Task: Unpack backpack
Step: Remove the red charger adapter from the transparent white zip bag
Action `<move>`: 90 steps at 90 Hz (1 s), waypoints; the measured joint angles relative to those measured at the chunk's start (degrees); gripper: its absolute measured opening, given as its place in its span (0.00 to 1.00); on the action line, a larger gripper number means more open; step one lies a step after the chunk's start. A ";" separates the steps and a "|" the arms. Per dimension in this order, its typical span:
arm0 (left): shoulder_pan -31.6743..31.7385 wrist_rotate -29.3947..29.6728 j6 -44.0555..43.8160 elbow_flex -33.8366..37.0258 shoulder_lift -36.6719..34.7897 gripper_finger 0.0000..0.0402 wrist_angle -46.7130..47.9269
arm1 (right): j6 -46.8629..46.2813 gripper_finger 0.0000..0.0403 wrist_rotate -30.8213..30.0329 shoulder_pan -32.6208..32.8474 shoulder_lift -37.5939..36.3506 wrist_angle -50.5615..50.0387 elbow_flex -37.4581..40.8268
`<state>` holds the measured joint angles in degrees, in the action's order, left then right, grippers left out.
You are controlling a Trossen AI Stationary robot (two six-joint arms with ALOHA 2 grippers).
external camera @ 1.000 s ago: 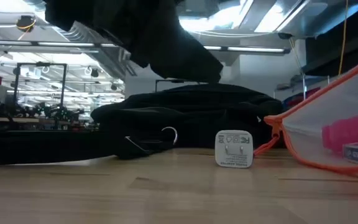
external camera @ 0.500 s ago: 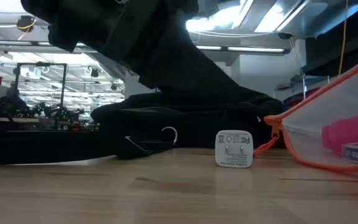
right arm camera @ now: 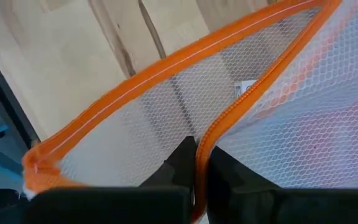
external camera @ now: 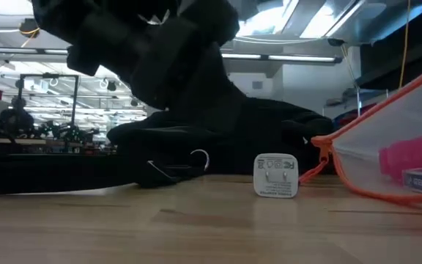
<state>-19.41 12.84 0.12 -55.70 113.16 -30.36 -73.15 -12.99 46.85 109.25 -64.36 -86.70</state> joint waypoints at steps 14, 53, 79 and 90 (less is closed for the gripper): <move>-0.41 0.13 2.42 -0.01 0.00 0.88 -0.73 | 0.00 0.00 0.00 -0.02 0.00 0.03 0.00; -0.45 -1.51 2.90 0.00 0.00 0.88 -0.47 | 0.00 0.00 0.02 -0.02 0.00 0.04 0.00; -0.36 -1.00 2.81 -0.54 2.11 0.88 -0.12 | -0.02 0.00 0.04 -0.02 -0.02 0.06 0.00; -0.32 -0.87 0.81 -1.94 4.16 0.88 -0.14 | 0.00 0.00 0.04 -0.02 -0.02 0.02 0.00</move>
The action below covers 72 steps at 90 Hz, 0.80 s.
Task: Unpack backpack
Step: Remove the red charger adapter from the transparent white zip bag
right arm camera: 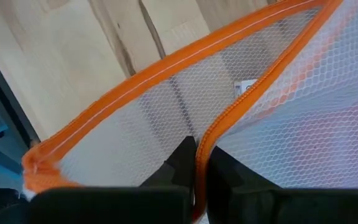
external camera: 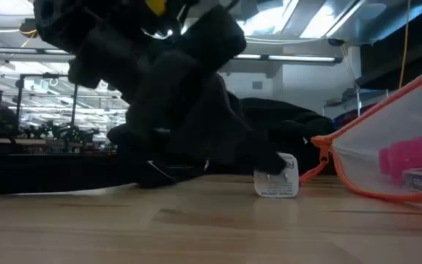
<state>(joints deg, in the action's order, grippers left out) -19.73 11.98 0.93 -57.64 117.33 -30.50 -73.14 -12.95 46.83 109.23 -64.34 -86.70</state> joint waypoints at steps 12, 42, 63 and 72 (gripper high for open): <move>0.27 -0.01 -1.33 -0.47 0.56 0.88 -0.07 | -0.01 0.00 0.00 0.00 0.00 0.06 0.00; 0.62 0.69 -2.32 -0.53 0.58 0.87 1.25 | 0.00 0.00 0.00 0.02 0.00 0.07 0.00; 0.73 0.73 -2.43 -0.53 0.60 0.78 2.03 | 0.00 0.00 0.00 0.02 0.00 0.11 0.00; 0.73 0.73 -2.43 -0.53 0.60 0.75 1.99 | -0.01 0.00 0.00 0.02 0.00 0.12 0.00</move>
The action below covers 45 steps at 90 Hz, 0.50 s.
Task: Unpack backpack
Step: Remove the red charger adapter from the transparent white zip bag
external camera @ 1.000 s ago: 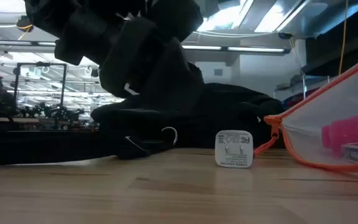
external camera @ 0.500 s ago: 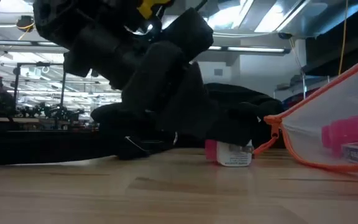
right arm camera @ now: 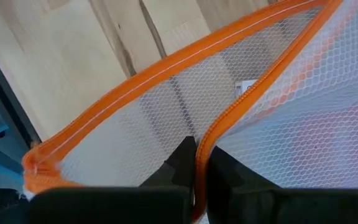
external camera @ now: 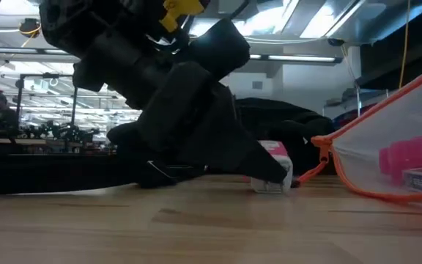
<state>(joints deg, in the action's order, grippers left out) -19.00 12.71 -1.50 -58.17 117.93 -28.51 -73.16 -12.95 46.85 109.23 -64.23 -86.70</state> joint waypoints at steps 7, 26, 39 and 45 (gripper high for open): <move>0.00 0.00 0.14 0.00 0.00 0.75 0.00 | 0.01 0.00 0.00 0.00 0.00 0.00 0.00; 0.00 0.02 0.44 0.00 0.00 0.75 0.00 | 0.01 0.00 -0.02 0.00 0.00 0.00 0.00; -0.02 0.07 1.53 0.00 0.00 0.74 0.00 | -0.01 0.00 -0.01 0.00 0.00 0.01 0.00; -0.04 0.07 3.28 0.00 0.00 0.72 0.00 | 0.00 0.00 -0.02 -0.01 0.00 0.00 0.00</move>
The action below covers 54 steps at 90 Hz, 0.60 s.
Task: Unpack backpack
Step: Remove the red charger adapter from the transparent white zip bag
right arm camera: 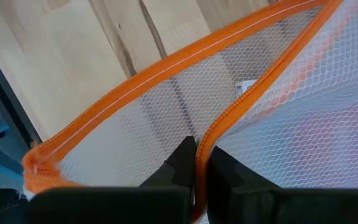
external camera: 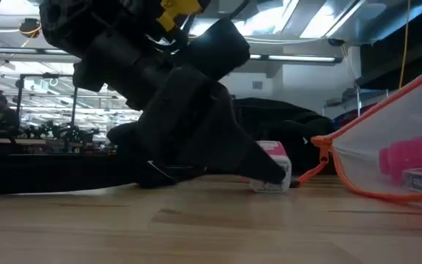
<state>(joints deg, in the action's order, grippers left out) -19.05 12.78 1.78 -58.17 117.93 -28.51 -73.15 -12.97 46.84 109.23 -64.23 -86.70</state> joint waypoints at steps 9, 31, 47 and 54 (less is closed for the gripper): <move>-0.21 0.00 1.26 0.00 0.00 0.64 0.02 | 0.01 0.00 0.00 0.01 0.00 0.00 0.00; -0.07 -0.02 -0.64 0.00 0.00 0.50 -0.26 | 0.00 0.00 0.00 0.01 0.00 0.04 0.00; -0.02 0.02 -0.02 0.00 0.00 0.47 -0.44 | 0.00 0.00 -0.02 0.01 0.00 0.04 0.00; -0.02 0.00 -0.27 0.00 0.00 0.46 -0.52 | -0.01 0.00 -0.02 0.01 0.00 0.04 0.00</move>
<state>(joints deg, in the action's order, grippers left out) -19.07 12.78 1.51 -58.17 117.93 -29.04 -73.16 -12.99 46.85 109.23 -64.18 -86.70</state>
